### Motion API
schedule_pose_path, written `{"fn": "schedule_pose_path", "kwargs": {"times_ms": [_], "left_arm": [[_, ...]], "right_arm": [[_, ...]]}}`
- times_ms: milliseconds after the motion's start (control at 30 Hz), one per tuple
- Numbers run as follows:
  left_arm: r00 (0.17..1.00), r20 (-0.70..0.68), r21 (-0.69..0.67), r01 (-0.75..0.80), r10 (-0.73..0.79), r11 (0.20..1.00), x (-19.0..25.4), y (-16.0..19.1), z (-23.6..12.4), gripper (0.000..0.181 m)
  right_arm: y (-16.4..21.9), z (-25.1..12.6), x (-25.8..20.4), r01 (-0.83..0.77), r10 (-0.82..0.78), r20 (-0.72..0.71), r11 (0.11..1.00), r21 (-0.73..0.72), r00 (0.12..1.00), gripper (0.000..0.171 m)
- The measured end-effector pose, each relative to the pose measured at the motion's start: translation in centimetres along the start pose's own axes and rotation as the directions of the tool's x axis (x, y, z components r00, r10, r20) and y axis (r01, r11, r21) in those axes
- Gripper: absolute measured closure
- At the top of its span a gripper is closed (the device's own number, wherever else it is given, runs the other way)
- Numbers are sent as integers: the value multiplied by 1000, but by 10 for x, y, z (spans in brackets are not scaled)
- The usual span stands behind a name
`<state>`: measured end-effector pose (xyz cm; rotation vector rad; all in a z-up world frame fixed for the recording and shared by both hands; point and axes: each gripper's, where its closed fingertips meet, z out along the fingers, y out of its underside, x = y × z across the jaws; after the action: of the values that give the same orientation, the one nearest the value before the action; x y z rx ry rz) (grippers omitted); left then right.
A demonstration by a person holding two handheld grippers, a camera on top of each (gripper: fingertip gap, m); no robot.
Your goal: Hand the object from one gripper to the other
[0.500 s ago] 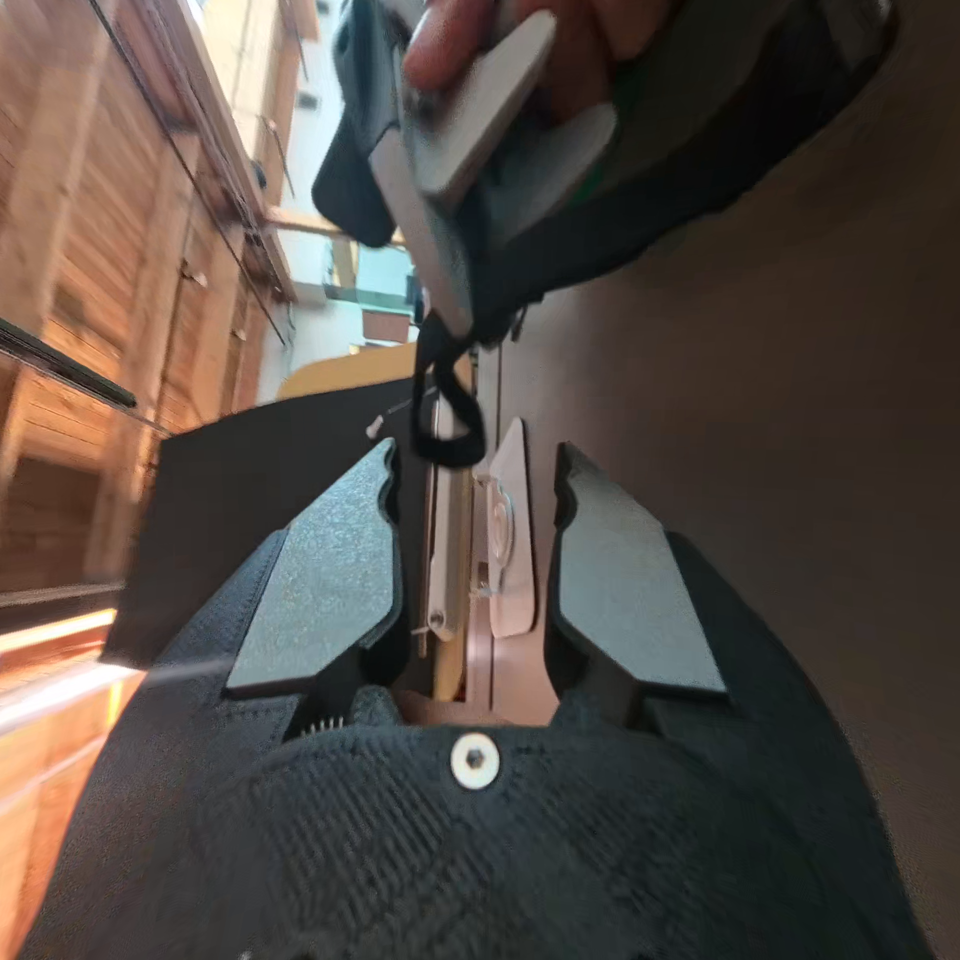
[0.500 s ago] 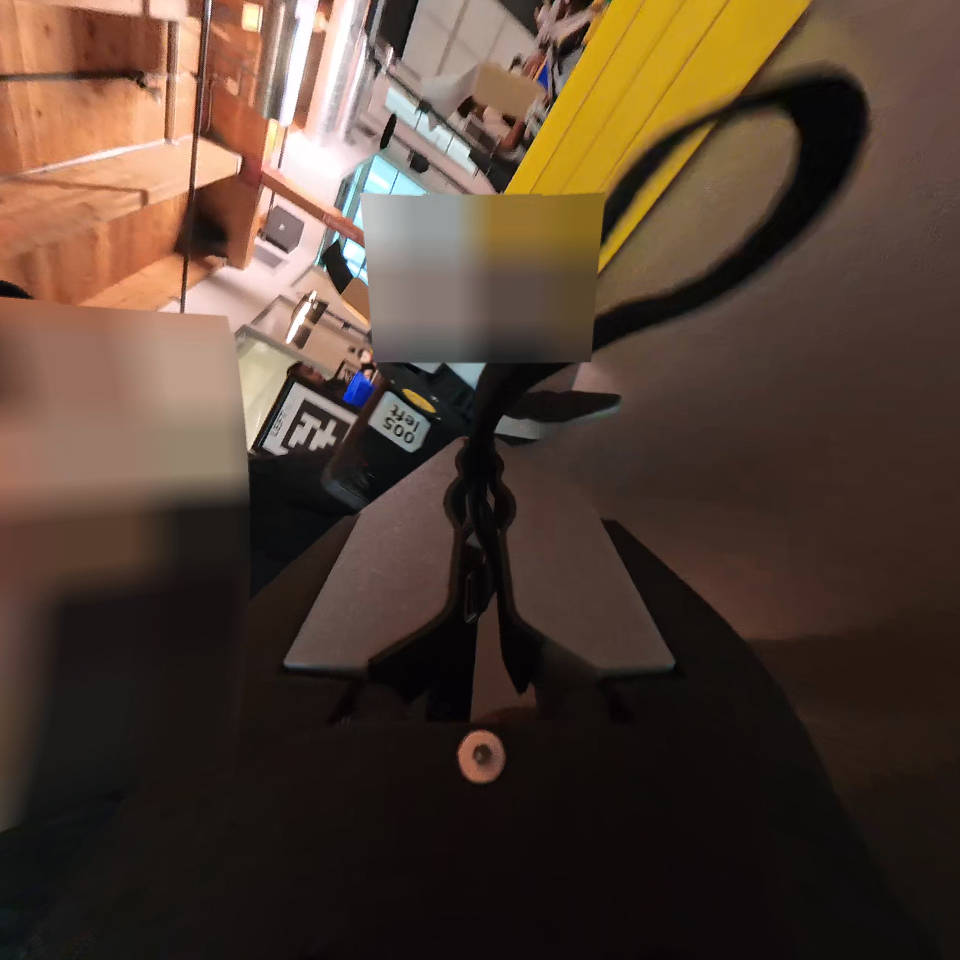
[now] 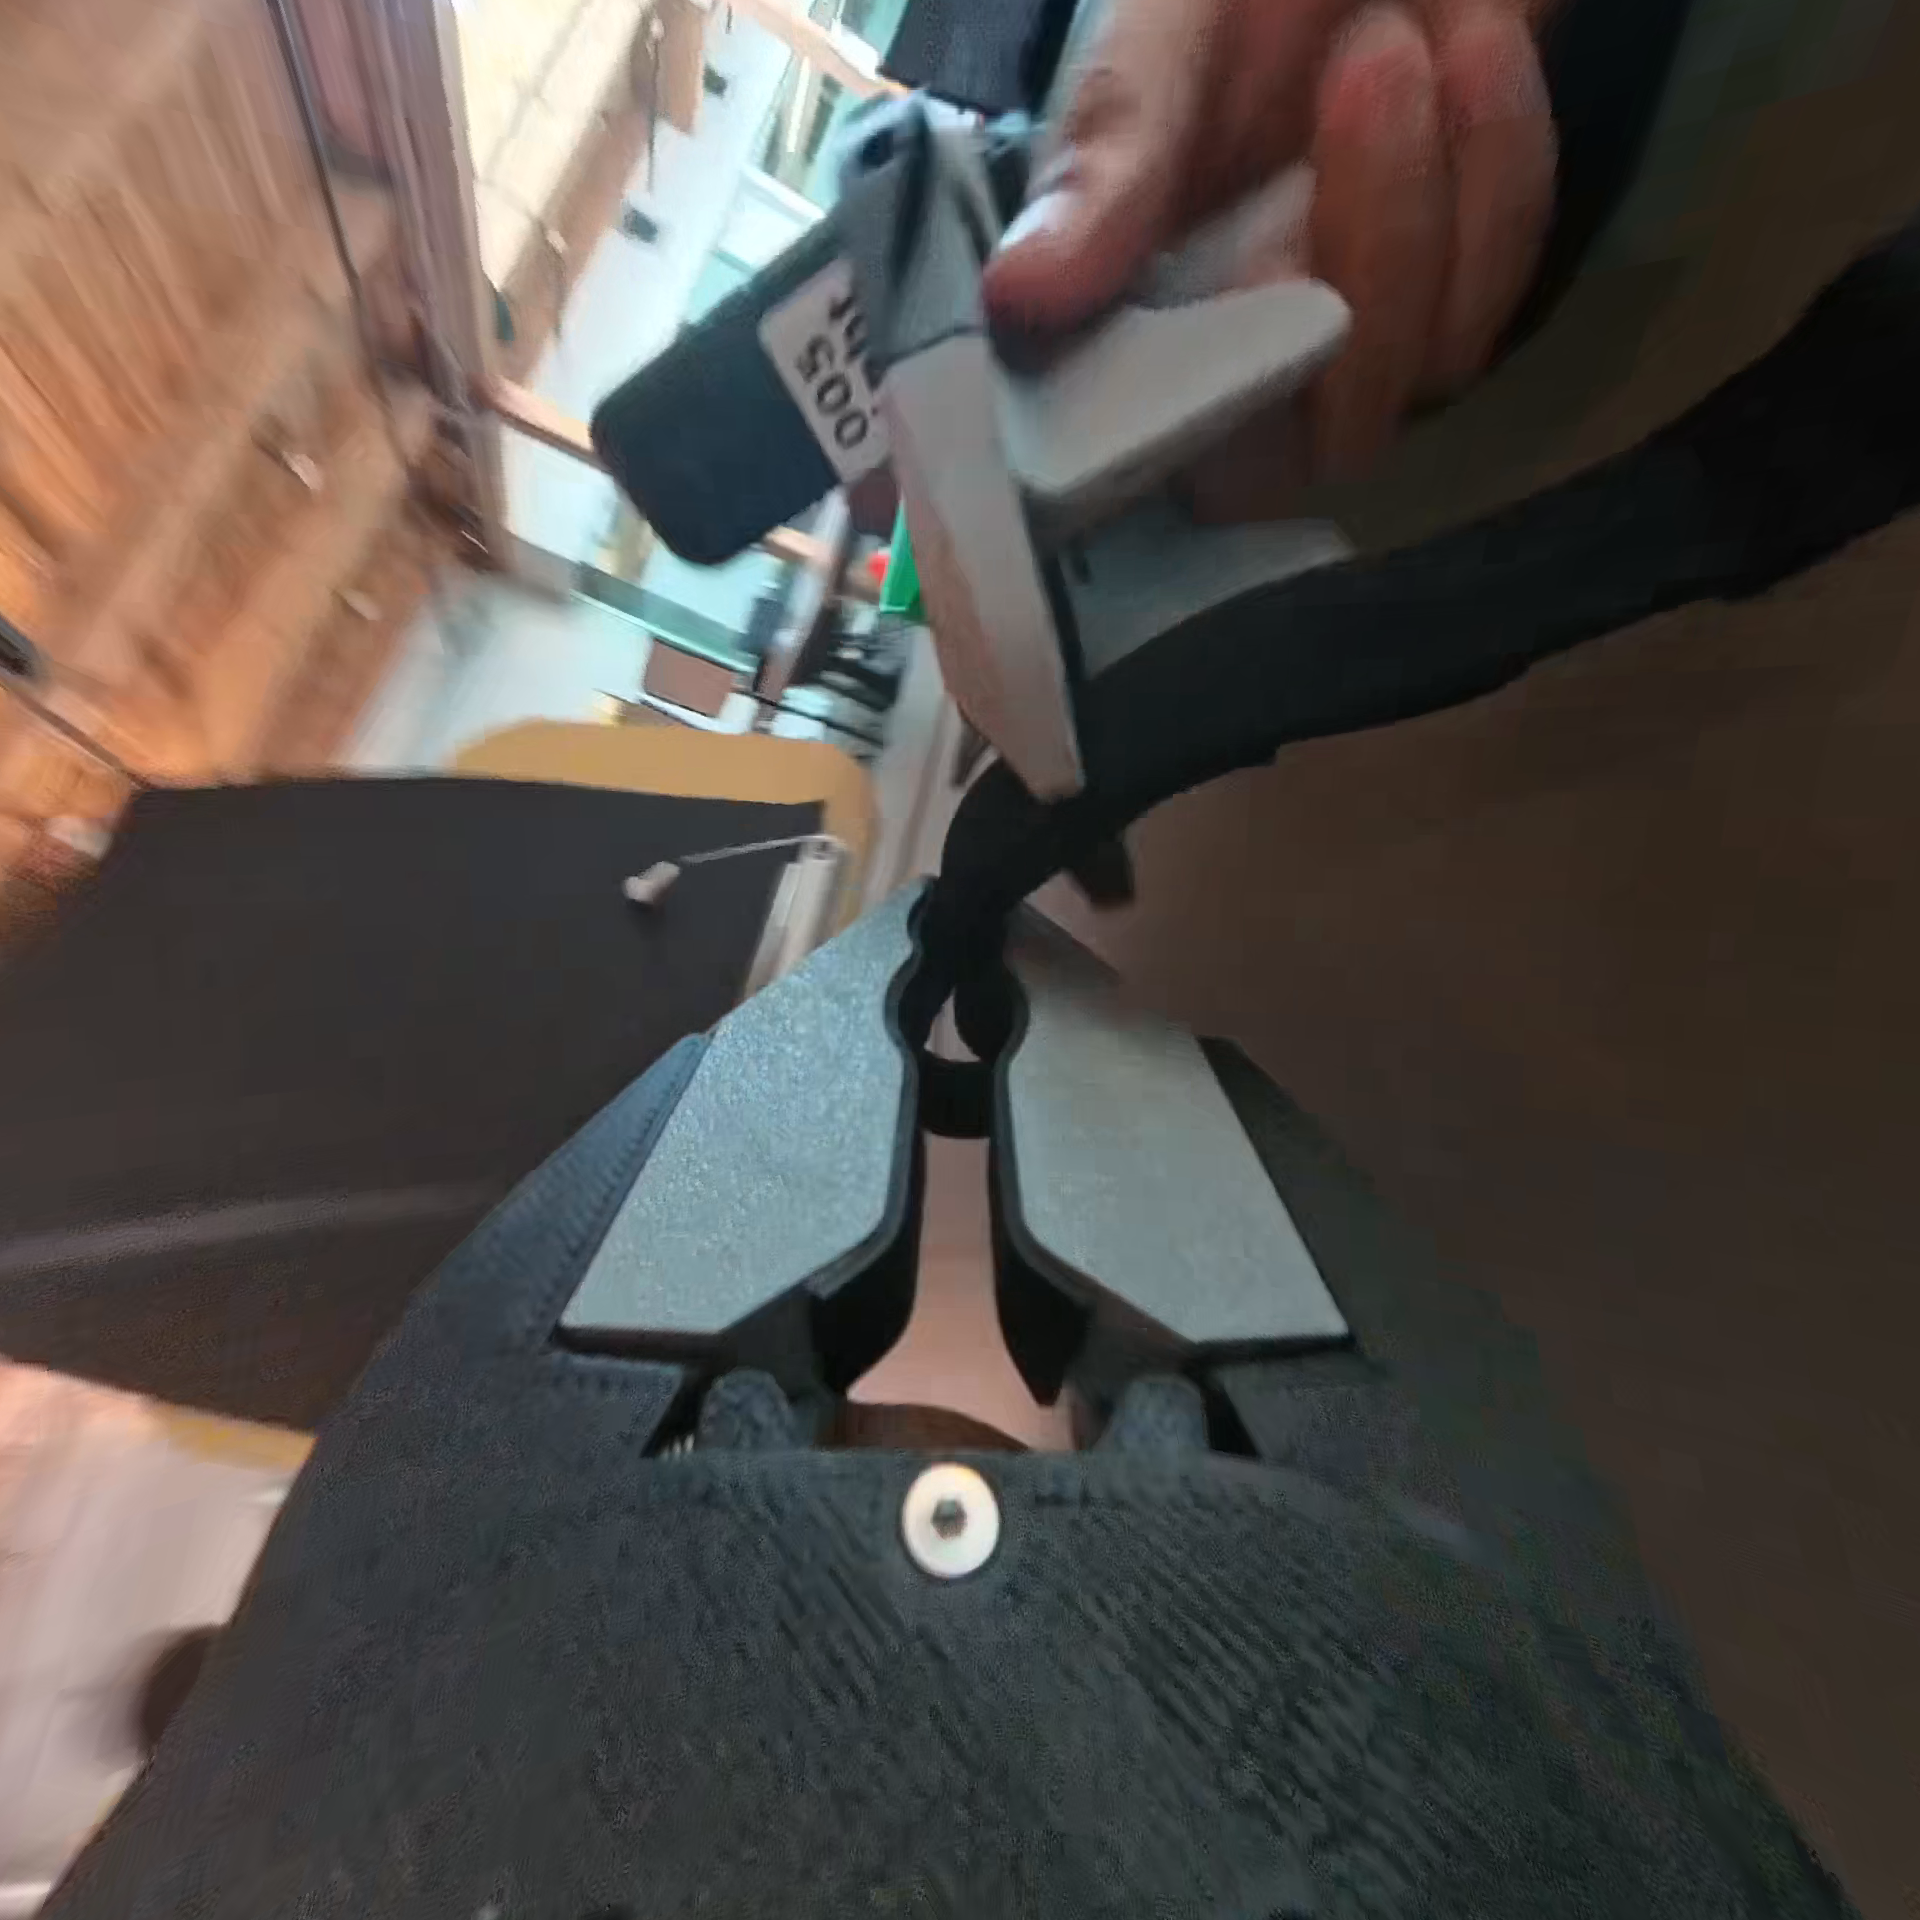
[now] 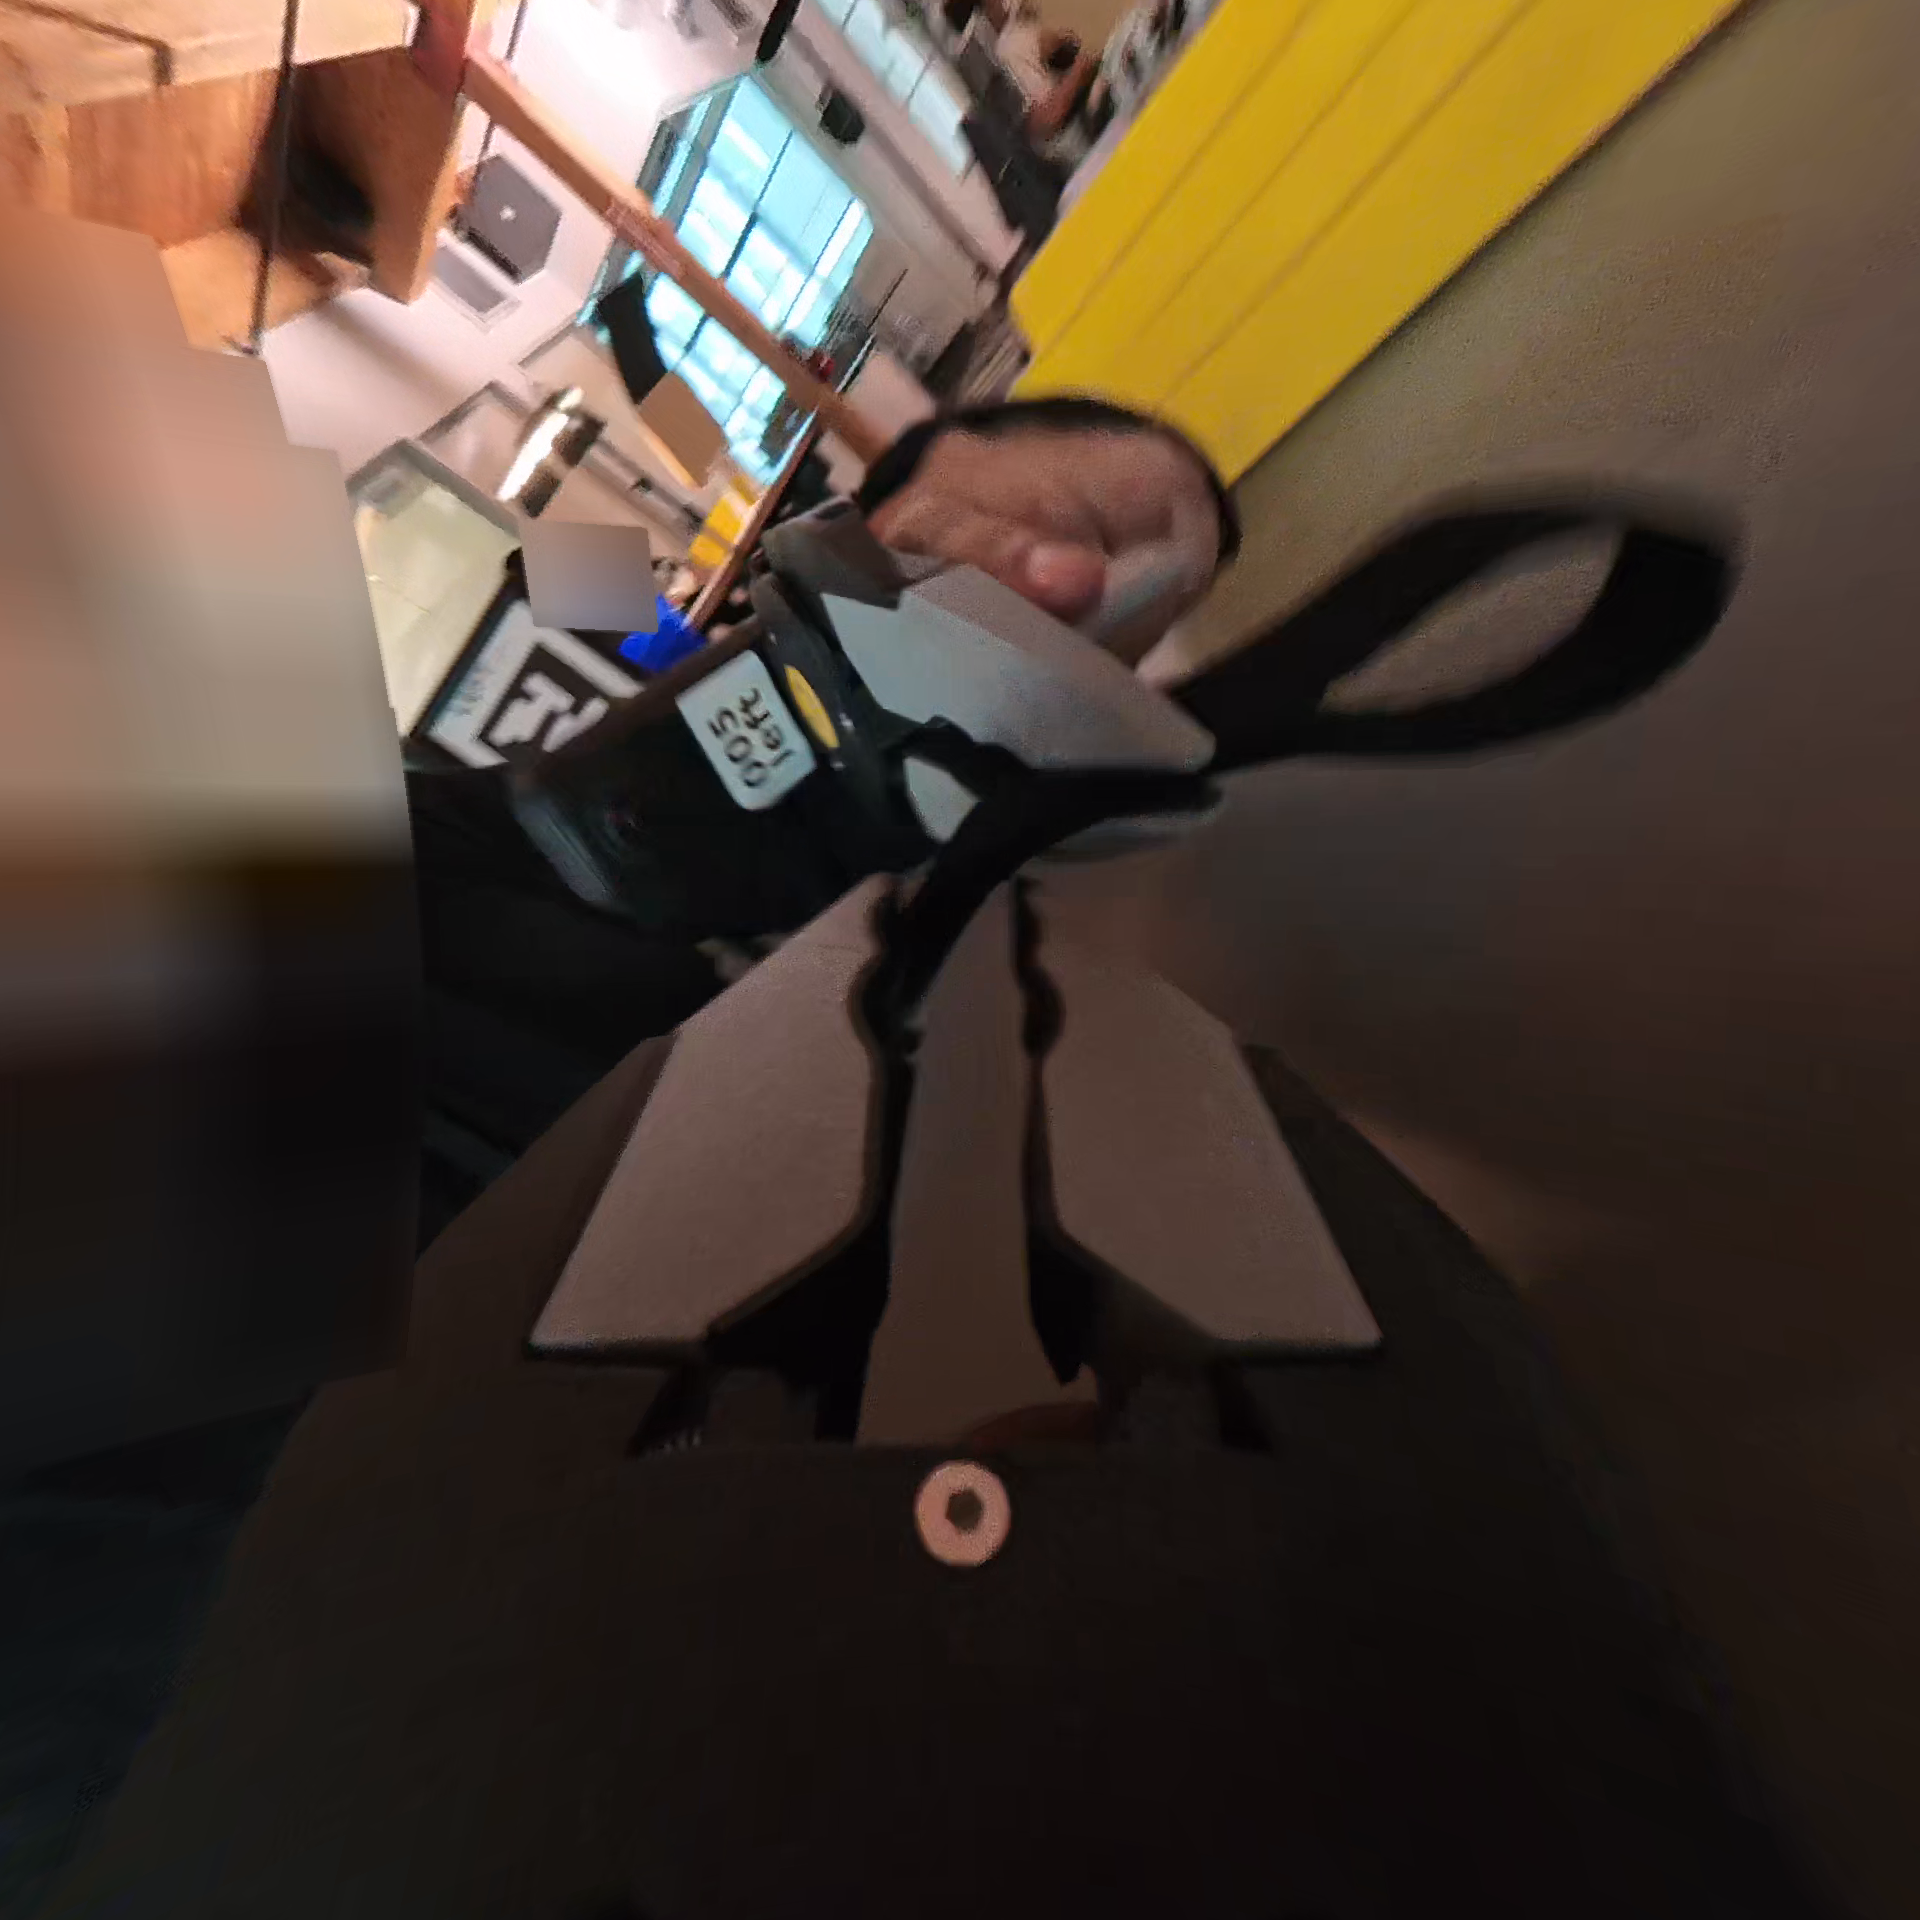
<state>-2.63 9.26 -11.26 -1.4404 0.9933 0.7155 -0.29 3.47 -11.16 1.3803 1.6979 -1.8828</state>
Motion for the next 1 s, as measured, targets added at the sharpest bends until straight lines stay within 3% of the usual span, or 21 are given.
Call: {"fn": "schedule_pose_path", "kwargs": {"times_ms": [33, 100, 233, 333, 433, 500, 533, 567, 600, 667, 733, 800, 933, 1000], "left_arm": [[989, -31, 25, 144, -143, 989, -4, -3, 0, 180], [900, -100, 14, 427, -424, 904, -12, -1, 0, 180], [625, -260, 2, 762, -736, 647, -19, -2, -5, 179], [378, -416, -89, 888, -827, 451, -5, -9, -8, 180], [283, -480, -170, 899, -830, 405, 10, -16, -10, 179], [165, -507, -251, 911, -846, 328, 19, -20, -11, 179], [112, -534, -281, 912, -838, 301, 24, -25, -12, 179], [81, -548, -298, 911, -832, 285, 28, -28, -13, 179], [73, -552, -309, 908, -831, 284, 31, -29, -12, 178], [114, -535, -302, 900, -837, 316, 34, -25, -8, 169], [207, -499, -269, 886, -841, 378, 32, -17, -5, 136], [311, -472, -235, 857, -825, 458, 28, -11, -7, 115], [599, -353, -99, 740, -719, 666, 7, 8, -15, 118], [665, -241, -97, 709, -707, 699, -7, 29, -15, 123]], "right_arm": [[-8, -6, 1, 60, -58, -45, 998, 37, 997, 134], [-29, -25, 7, 184, -161, -181, 976, 119, 970, 112], [-56, -57, -5, 385, -313, -284, 888, 250, 906, 110], [-55, -51, -8, 527, -441, -363, 829, 184, 821, 113], [-49, -29, -6, 618, -540, -417, 784, 66, 731, 112], [-47, -15, -9, 645, -577, -402, 763, 46, 711, 118], [-46, -10, -11, 646, -583, -387, 762, 47, 715, 124], [-46, -7, -10, 639, -579, -380, 768, 44, 722, 153], [-45, -6, -6, 624, -568, -382, 781, 30, 729, 170], [-47, -12, 6, 554, -493, -410, 832, 39, 768, 170], [-58, -27, 11, 442, -351, -391, 880, 173, 851, 171], [-66, -45, 15, 299, -196, -322, 902, 311, 926, 171], [-69, -57, 6, 110, -57, -139, 905, 411, 989, 171], [-64, -52, -3, 40, -26, -43, 920, 389, 999, 171]]}}
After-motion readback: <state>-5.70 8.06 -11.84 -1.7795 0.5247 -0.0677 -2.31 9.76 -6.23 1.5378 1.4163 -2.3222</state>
